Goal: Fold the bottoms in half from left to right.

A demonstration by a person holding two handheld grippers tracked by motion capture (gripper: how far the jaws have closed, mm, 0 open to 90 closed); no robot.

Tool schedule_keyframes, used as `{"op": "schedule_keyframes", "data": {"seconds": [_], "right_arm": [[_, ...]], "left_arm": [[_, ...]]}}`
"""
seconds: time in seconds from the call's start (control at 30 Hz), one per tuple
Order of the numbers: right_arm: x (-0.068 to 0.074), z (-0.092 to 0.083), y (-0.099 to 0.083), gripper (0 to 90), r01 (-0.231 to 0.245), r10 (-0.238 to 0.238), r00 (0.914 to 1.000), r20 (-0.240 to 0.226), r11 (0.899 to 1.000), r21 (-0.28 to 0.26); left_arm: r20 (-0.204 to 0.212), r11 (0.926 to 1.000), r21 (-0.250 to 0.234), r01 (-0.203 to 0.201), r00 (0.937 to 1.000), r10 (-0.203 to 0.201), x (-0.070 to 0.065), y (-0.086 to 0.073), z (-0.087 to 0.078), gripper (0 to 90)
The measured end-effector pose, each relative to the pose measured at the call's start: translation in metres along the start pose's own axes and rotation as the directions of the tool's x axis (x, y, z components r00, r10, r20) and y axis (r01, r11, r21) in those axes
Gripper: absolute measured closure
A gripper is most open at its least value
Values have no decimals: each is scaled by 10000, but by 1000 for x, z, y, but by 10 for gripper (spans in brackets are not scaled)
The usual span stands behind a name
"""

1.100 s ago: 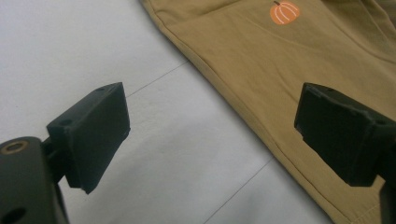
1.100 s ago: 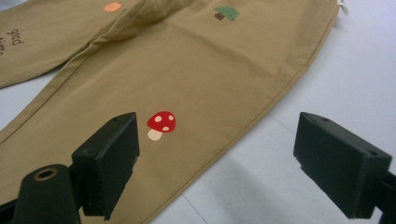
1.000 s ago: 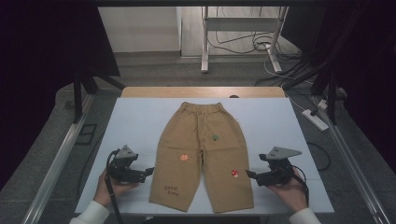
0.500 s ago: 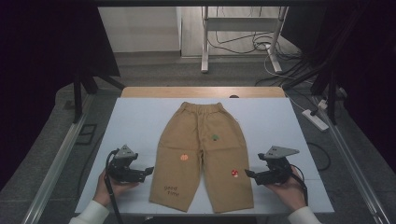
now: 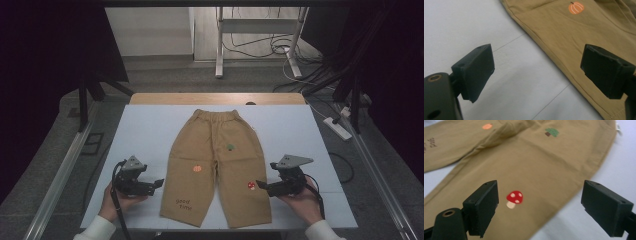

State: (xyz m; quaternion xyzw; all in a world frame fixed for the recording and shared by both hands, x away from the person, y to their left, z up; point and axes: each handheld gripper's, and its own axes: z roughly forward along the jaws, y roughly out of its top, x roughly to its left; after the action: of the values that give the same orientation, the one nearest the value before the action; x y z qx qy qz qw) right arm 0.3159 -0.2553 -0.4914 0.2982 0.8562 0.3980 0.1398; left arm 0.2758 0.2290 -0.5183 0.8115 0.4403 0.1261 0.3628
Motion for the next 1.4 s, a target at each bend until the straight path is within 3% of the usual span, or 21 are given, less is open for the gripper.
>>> {"op": "schedule_keyframes", "data": {"seconds": [0.87,1.4], "right_arm": [[23,23,23,153,302,-295,9976,-627,9995,112],[48,50,44,153,833,-815,9895,-1190,9965,101]], "left_arm": [[133,9999,79,-129,9998,128,0,7,6,118],[65,9999,60,-92,9999,91,1,7,6,120]]}}
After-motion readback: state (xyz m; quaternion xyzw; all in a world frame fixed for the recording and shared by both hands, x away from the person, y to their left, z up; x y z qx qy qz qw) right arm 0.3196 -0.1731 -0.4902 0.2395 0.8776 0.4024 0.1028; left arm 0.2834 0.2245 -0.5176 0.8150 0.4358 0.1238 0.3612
